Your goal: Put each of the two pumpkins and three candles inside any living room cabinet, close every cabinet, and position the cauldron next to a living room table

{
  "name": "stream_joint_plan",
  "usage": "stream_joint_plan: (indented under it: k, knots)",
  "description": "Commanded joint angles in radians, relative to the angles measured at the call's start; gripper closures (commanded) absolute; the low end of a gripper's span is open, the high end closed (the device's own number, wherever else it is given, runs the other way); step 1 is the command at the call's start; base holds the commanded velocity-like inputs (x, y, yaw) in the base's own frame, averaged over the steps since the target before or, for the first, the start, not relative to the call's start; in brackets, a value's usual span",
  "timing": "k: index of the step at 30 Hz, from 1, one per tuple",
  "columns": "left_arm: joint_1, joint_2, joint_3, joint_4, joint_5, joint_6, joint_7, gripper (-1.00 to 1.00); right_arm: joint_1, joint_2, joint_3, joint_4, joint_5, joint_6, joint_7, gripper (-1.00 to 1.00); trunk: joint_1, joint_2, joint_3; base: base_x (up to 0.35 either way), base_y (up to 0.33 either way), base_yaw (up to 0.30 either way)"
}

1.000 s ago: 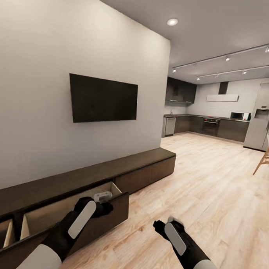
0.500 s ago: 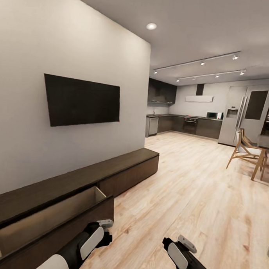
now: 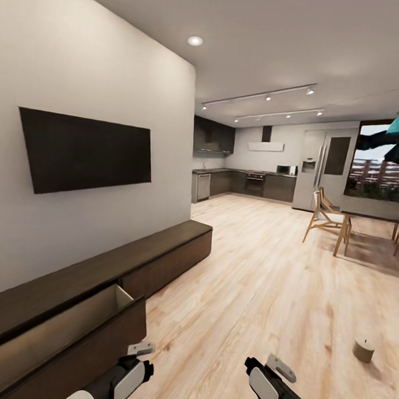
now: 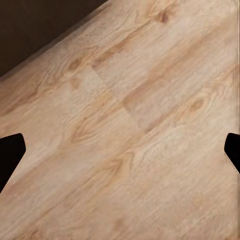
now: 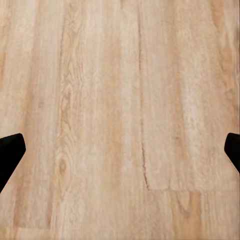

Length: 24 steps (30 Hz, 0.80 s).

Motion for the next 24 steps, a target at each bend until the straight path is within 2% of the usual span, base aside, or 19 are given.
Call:
stream_joint_plan:
  k: [1, 9, 17, 24]
  knots:
    - [0.0, 0.002, -0.008, -0.002, 0.009, -0.005, 0.008, -1.0, -0.001, -0.001, 0.009, -0.001, -0.006, 0.001, -0.007, -1.0, 0.0, -0.001, -0.001, 0.0, 0.0, -0.289]
    - [0.003, 0.005, -0.009, 0.009, 0.009, -0.028, 0.006, -1.0, -0.001, -0.006, 0.009, 0.0, -0.006, -0.001, -0.007, -1.0, 0.0, -0.001, -0.008, 0.0, 0.0, -0.236]
    - [0.002, 0.005, -0.01, 0.011, 0.009, -0.075, 0.005, -1.0, -0.001, -0.006, 0.008, 0.0, -0.009, -0.005, -0.009, -1.0, 0.0, -0.001, -0.019, 0.007, 0.0, -0.143]
    - [0.002, 0.003, -0.011, 0.012, 0.009, -0.078, 0.005, -1.0, -0.001, -0.006, 0.007, 0.001, -0.021, -0.007, -0.008, -1.0, 0.0, -0.001, -0.024, 0.253, 0.0, -0.041]
